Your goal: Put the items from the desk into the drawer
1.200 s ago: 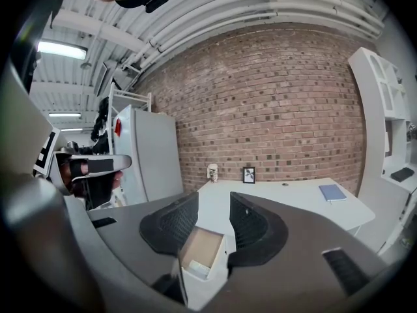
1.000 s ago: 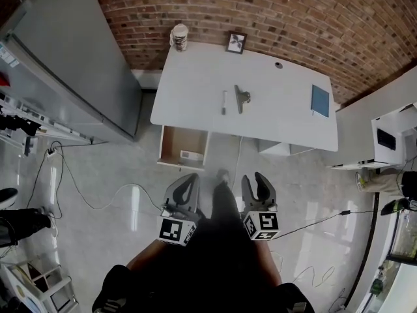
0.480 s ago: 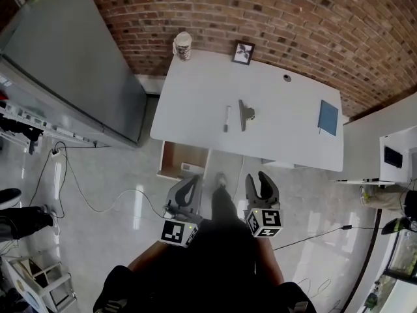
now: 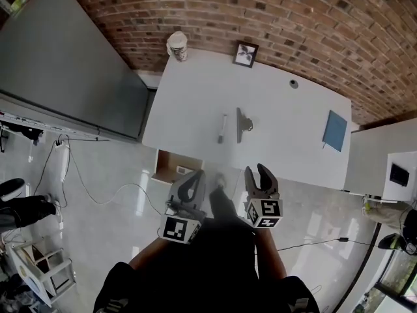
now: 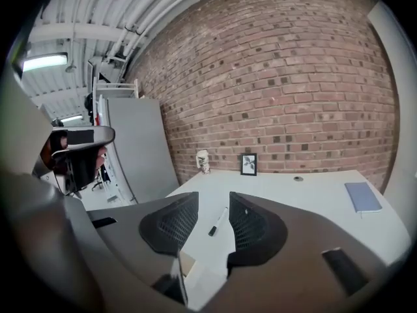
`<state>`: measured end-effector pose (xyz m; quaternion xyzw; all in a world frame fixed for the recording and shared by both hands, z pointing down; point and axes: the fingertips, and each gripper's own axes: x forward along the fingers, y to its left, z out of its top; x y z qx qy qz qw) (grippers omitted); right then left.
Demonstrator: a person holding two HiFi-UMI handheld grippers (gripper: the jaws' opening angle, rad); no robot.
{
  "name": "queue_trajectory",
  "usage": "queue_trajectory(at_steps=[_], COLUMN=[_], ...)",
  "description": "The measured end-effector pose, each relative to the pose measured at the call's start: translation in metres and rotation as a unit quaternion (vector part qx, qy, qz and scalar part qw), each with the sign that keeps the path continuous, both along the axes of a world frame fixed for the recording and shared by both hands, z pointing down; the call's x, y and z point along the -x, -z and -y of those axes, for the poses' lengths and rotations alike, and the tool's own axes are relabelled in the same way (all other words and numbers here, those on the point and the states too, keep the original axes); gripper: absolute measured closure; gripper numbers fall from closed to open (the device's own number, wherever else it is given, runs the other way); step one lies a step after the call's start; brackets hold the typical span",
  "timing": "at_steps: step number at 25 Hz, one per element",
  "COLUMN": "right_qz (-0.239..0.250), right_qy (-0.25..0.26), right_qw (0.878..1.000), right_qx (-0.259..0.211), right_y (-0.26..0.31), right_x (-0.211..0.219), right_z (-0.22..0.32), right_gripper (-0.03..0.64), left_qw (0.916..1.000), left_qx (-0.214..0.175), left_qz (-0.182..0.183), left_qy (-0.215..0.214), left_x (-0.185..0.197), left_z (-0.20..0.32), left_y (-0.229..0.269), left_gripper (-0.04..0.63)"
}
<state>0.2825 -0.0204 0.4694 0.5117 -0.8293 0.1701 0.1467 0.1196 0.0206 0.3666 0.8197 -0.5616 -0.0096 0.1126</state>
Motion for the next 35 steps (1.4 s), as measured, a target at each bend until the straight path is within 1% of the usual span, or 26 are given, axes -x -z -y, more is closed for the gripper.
queue_trajectory(at_steps=[2, 6, 8, 10, 15, 19, 23, 29, 35], right_qz=[0.002, 0.009, 0.010, 0.008, 0.007, 0.003, 0.007, 0.019, 0.031], right_qy=[0.011, 0.031, 0.041, 0.049, 0.057, 0.047, 0.032, 0.014, -0.009], right_qw=[1.000, 0.999, 0.999, 0.998, 0.996, 0.995, 0.992, 0.984, 0.978], right_qx=[0.010, 0.026, 0.034, 0.043, 0.067, 0.088, 0.125, 0.175, 0.205], right_y=[-0.007, -0.021, -0.030, -0.041, -0.068, -0.091, -0.120, -0.166, -0.195], right_x=[-0.004, -0.009, -0.010, -0.011, -0.011, -0.013, -0.018, -0.019, -0.019], right_z=[0.016, 0.043, 0.056, 0.069, 0.093, 0.110, 0.121, 0.140, 0.158], right_gripper=[0.482, 0.482, 0.482, 0.482, 0.482, 0.482, 0.482, 0.482, 0.482], left_qw=[0.9999, 0.9997, 0.9994, 0.9992, 0.9990, 0.9989, 0.9985, 0.9981, 0.9976], left_qx=[0.007, 0.009, 0.019, 0.022, 0.030, 0.032, 0.047, 0.056, 0.067], left_qz=[0.003, 0.009, 0.012, 0.017, 0.014, 0.011, 0.013, 0.011, 0.006], left_qy=[0.008, 0.021, 0.026, 0.028, 0.029, 0.031, 0.027, 0.022, 0.018], left_x=[-0.010, -0.026, -0.034, -0.041, -0.053, -0.052, -0.047, -0.043, -0.040], left_z=[0.014, 0.035, 0.043, 0.050, 0.063, 0.074, 0.083, 0.101, 0.110], left_y=[-0.003, -0.005, -0.008, -0.010, -0.016, -0.020, -0.031, -0.044, -0.055], left_gripper=[0.594, 0.594, 0.594, 0.594, 0.594, 0.594, 0.594, 0.594, 0.594])
